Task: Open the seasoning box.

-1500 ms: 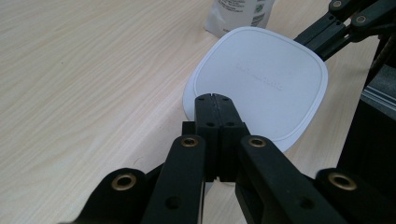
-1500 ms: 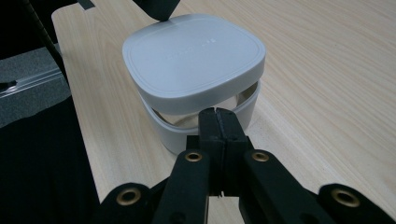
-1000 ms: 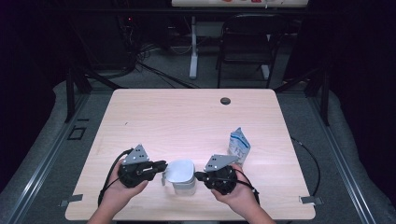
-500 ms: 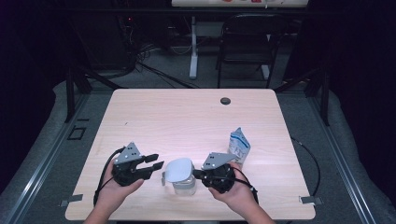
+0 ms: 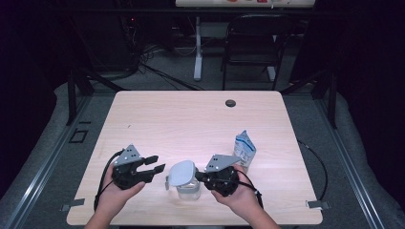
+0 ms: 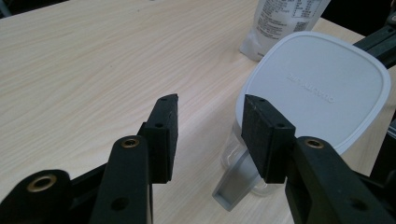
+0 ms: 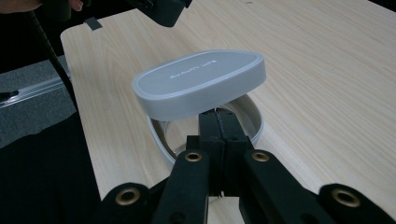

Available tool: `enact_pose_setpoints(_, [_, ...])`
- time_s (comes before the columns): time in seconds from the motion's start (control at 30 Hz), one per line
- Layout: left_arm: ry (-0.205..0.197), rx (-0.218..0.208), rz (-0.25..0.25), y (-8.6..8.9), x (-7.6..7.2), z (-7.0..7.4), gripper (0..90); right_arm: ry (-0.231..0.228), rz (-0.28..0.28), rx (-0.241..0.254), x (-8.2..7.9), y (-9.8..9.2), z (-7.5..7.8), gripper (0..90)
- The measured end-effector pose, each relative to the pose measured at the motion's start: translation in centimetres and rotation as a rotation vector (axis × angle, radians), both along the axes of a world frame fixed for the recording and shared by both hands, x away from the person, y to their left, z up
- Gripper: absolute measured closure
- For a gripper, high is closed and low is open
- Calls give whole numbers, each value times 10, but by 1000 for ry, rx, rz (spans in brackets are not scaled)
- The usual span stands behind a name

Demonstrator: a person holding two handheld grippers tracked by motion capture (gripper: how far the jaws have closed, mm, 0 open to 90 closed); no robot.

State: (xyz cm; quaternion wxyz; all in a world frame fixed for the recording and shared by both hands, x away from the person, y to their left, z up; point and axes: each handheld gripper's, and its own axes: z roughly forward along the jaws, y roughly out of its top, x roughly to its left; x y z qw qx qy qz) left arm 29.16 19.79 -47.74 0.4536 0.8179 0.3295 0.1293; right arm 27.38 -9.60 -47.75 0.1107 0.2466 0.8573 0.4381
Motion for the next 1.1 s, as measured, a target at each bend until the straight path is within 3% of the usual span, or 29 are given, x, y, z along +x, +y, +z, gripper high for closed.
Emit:
enact_pose_setpoints(0.2, [-4,27,21,0,2,-3,560,-3,0,11,0,2,2,899])
enact_pose_setpoints(0.57, [-38,24,29,2,3,-3,499,-11,5,24,0,5,7,889])
enact_pose_setpoints(1.1, [-29,35,58,9,5,-2,478,-19,16,29,1,12,10,884])
